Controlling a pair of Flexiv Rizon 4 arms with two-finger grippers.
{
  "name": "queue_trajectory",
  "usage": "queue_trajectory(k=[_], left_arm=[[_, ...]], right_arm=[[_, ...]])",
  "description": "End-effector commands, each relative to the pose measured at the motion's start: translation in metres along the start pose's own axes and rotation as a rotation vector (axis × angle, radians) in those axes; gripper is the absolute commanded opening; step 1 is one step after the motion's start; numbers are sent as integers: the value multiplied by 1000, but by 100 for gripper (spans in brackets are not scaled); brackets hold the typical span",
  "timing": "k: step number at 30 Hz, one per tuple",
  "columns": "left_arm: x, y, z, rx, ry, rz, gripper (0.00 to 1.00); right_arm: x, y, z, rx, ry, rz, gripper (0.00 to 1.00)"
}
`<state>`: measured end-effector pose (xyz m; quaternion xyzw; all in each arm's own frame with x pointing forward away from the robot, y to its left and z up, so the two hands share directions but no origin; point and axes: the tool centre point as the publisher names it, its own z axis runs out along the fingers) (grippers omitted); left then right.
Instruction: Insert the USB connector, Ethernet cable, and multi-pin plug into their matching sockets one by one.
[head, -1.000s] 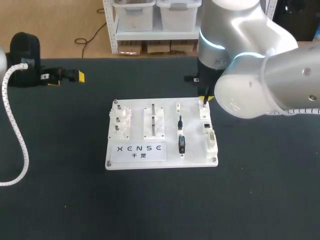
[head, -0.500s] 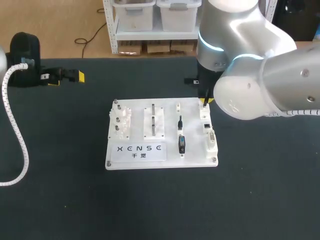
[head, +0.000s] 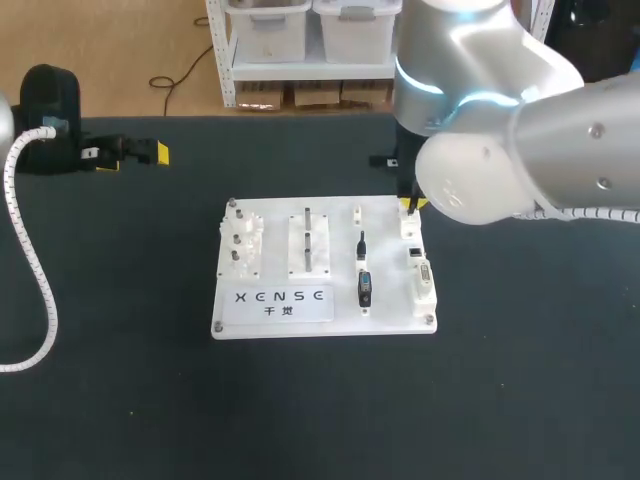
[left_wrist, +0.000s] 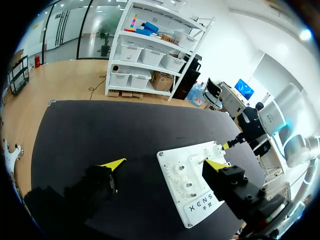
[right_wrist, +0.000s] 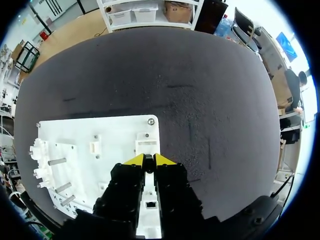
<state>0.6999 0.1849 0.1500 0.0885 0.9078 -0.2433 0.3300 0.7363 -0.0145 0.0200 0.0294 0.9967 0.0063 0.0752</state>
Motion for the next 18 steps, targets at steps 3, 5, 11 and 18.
queue_trajectory(k=[3, 5, 11, 18], left_arm=[[0, 0, 0, 0, 0, 0, 100], [0, 0, 0, 0, 0, 0, 100], [0, 0, 0, 0, 0, 0, 100], [0, 0, 0, 0, 0, 0, 100]], right_arm=[[-3, 2, 19, 9, 23, -6, 0], [-3, 2, 19, 11, 24, -7, 0], [-5, 4, 14, -2, -2, -18, 21], [-3, 7, -13, -37, -52, -25, 100]])
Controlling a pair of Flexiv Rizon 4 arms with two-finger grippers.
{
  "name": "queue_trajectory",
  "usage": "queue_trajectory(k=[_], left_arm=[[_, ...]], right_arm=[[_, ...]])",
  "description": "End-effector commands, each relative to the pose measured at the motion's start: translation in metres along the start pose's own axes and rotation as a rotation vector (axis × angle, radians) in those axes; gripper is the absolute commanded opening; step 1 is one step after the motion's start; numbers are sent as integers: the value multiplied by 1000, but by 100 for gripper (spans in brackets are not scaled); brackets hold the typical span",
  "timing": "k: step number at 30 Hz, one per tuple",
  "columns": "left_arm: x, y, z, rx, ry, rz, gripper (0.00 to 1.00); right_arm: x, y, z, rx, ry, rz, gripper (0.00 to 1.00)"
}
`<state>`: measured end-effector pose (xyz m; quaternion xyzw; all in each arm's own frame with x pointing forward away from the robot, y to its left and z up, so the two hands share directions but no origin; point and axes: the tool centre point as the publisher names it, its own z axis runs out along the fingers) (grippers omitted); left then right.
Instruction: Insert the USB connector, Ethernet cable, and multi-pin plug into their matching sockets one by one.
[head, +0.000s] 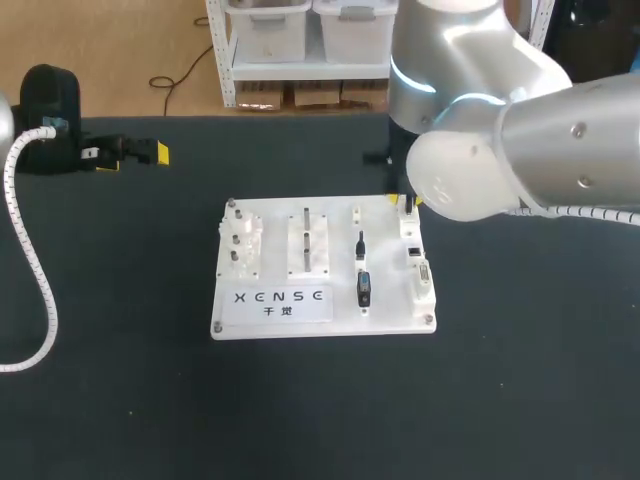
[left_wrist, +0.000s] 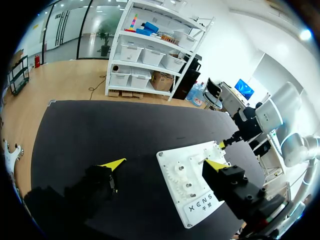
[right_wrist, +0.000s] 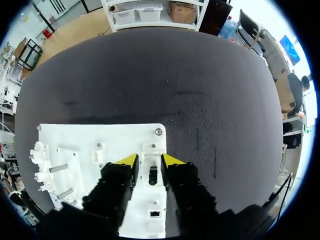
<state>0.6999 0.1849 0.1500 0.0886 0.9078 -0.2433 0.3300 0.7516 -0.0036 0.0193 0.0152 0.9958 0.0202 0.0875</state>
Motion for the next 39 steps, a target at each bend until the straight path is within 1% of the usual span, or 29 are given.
queue_trajectory(k=[1, 4, 8, 16, 24, 28, 34, 39], left_arm=[[0, 0, 0, 0, 0, 0, 100], [0, 0, 0, 0, 0, 0, 100], [0, 0, 0, 0, 0, 0, 100], [0, 0, 0, 0, 0, 0, 100], [0, 0, 0, 0, 0, 0, 100], [0, 0, 0, 0, 0, 0, 100], [0, 0, 0, 0, 0, 0, 100], [0, 0, 0, 0, 0, 0, 100]], right_arm=[[11, -4, -20, -5, -40, -5, 100], [15, -2, -31, -7, -55, -15, 100], [25, 3, -44, -16, -71, -31, 100], [55, 28, -60, -65, -41, -70, 100], [79, 50, -53, -60, 4, -111, 100], [88, 57, -48, -56, 23, -124, 100], [102, 62, -41, -50, 34, -145, 100], [107, 61, -28, -63, 26, -152, 100]])
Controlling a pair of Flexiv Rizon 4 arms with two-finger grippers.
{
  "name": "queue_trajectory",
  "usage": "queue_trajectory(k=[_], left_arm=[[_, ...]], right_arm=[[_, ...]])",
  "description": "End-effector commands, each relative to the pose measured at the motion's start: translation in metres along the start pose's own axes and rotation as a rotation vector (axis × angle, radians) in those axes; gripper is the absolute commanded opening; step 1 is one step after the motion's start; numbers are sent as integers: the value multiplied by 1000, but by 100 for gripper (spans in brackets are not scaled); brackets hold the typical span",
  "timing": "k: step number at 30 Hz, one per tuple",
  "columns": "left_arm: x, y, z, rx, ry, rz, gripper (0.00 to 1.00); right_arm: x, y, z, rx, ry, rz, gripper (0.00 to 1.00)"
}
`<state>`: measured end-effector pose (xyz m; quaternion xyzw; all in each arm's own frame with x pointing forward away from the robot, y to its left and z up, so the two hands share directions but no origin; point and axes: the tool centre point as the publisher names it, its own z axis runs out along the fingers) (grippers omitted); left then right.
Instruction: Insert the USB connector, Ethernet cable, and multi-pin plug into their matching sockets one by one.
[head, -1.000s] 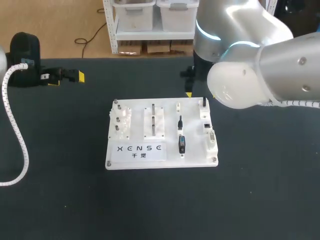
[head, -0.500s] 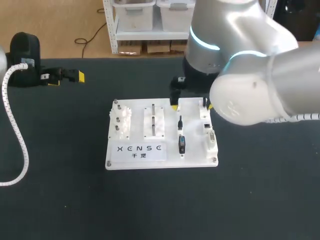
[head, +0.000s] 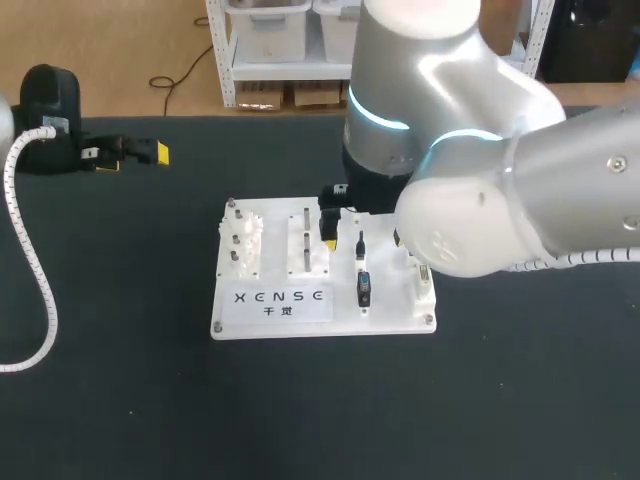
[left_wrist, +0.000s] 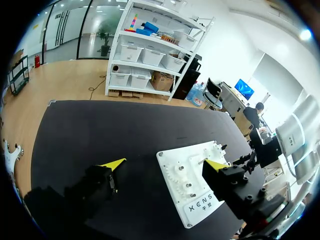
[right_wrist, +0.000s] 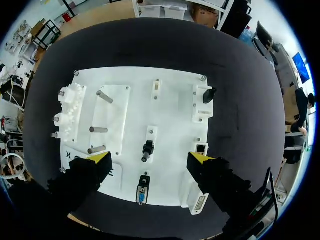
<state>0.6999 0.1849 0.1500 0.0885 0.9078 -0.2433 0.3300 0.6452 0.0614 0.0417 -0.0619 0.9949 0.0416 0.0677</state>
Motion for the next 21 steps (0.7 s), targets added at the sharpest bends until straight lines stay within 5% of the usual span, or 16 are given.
queue_trajectory(k=[1, 14, 21], left_arm=[[0, 0, 0, 0, 0, 0, 100], [0, 0, 0, 0, 0, 0, 100], [0, 0, 0, 0, 0, 0, 100]], right_arm=[[5, -2, 13, -10, -20, -4, 100], [5, -1, 30, -10, -30, 6, 100], [-2, 2, 29, -12, -29, 20, 60]])
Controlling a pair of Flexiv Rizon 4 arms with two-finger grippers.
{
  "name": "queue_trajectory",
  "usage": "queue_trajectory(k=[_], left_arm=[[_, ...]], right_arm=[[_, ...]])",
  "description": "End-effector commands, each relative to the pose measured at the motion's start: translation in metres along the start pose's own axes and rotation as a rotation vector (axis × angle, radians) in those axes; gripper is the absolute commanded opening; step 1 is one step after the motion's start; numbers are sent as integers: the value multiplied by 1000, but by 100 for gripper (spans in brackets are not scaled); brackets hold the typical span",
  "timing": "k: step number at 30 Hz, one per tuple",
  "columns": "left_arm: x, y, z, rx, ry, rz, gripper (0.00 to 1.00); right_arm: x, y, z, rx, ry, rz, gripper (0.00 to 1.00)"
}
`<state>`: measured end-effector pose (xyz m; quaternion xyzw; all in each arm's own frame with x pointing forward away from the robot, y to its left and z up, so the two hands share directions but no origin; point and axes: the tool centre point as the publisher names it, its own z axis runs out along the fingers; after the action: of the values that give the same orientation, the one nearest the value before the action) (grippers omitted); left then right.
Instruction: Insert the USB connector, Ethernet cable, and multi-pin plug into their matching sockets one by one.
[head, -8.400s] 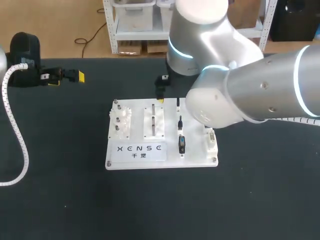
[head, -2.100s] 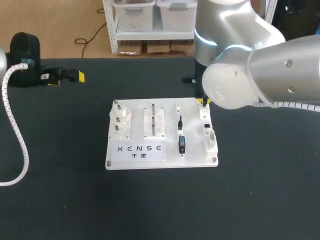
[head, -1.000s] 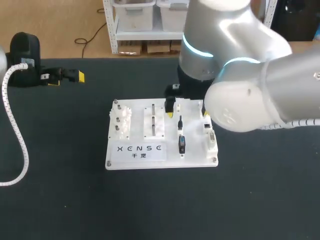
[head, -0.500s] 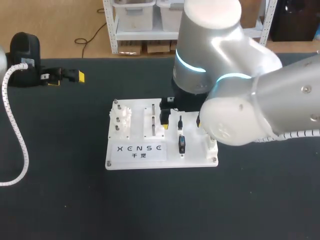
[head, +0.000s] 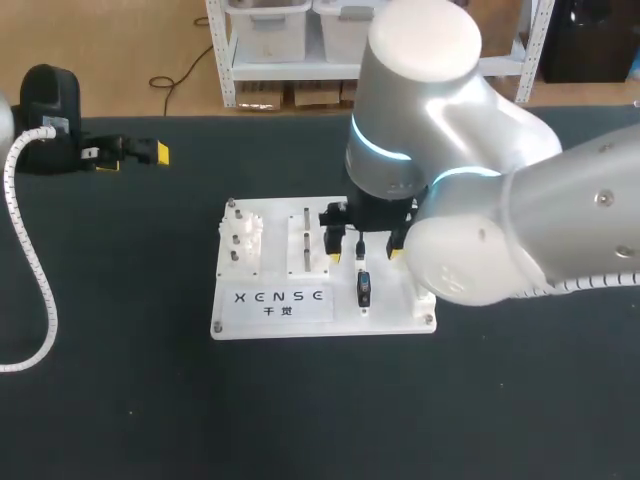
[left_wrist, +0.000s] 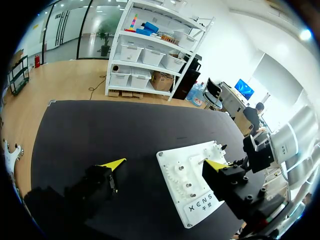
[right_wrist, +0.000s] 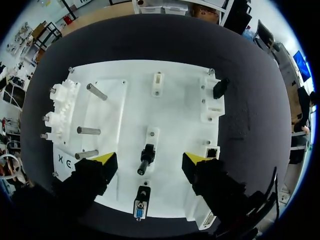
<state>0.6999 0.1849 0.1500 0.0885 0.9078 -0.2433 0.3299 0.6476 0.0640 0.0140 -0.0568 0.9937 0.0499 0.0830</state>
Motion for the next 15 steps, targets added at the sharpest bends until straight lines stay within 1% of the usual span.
queue_trajectory(k=[1, 3, 4, 15], left_arm=[[0, 0, 0, 0, 0, 0, 100], [0, 0, 0, 0, 0, 0, 100], [0, 0, 0, 0, 0, 0, 100], [0, 0, 0, 0, 0, 0, 100]], right_arm=[[-5, 2, 2, 2, 5, 15, 57], [-7, 2, 2, 2, 11, 25, 52], [-8, 2, 3, 3, 15, 29, 51], [-15, 8, 1, 10, 36, 48, 48]])
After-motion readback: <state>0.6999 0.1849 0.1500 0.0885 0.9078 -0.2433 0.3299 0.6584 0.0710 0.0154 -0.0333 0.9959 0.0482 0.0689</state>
